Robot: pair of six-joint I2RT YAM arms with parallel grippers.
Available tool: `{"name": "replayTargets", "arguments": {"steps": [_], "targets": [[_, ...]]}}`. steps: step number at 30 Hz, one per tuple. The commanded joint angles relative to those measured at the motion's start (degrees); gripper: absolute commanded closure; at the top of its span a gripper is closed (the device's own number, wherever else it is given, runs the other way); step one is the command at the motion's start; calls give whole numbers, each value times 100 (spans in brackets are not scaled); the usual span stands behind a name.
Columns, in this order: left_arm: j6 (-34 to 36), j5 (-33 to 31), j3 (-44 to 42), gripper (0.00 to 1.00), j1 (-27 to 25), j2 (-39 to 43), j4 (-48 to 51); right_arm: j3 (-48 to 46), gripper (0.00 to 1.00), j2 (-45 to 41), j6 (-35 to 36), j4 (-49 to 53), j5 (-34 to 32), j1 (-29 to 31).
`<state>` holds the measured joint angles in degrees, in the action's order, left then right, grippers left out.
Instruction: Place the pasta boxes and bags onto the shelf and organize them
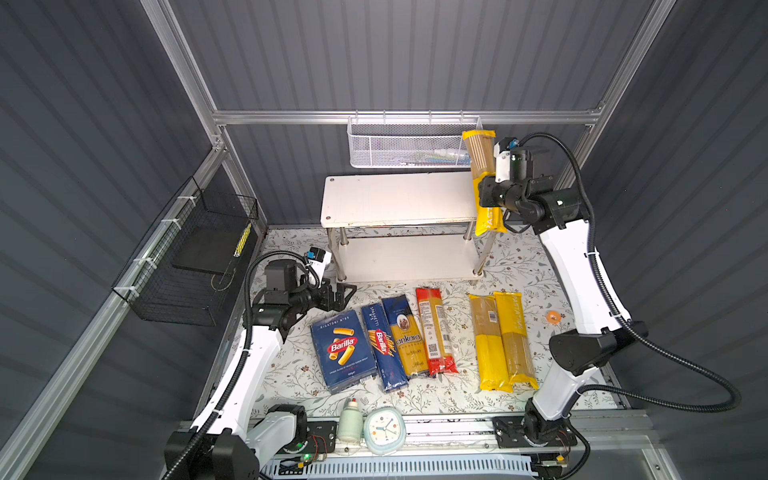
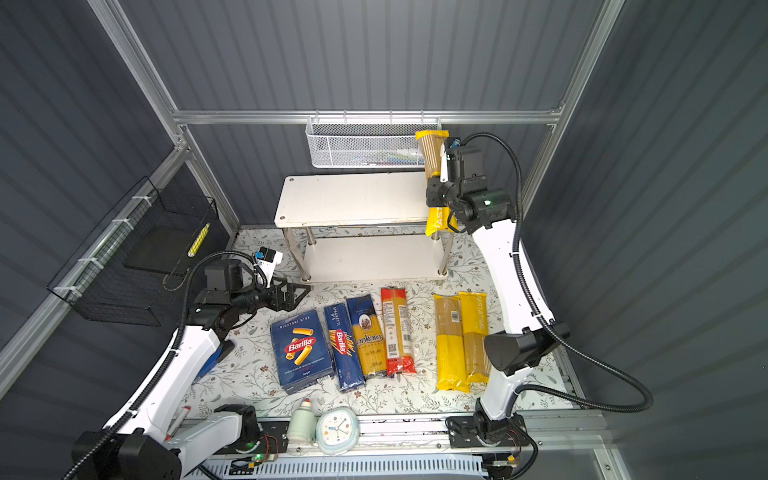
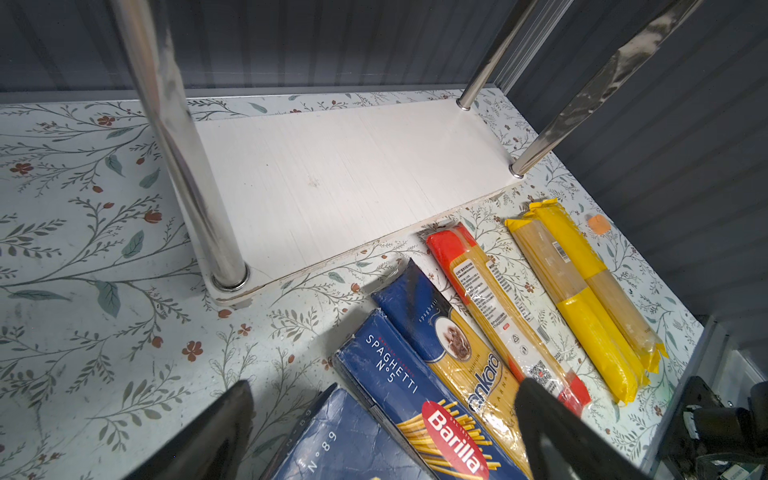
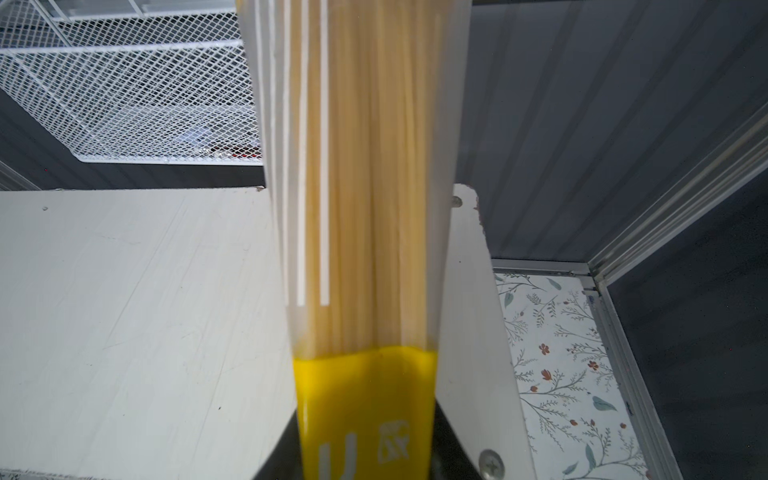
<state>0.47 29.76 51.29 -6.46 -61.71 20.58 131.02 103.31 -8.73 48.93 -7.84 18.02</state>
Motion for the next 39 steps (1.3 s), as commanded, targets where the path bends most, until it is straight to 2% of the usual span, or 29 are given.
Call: {"name": "replayTargets", "arguments": {"steps": [1, 15, 19, 32, 39], "targets": [[71, -86, -31, 1, -29, 145, 50, 357, 98, -10, 31, -717, 47, -33], [52, 21, -31, 1, -31, 63, 36, 359, 91, 123, -90, -645, -127, -61], [45, 30, -28, 1, -28, 80, 42, 347, 86, 120, -121, -604, -134, -66], [13, 58, -66, 1, -27, 140, 4, 98, 77, 4, -247, -568, -299, -67], [25, 48, -62, 1, -27, 141, 14, -23, 65, 12, -354, -569, -368, -63]]}}
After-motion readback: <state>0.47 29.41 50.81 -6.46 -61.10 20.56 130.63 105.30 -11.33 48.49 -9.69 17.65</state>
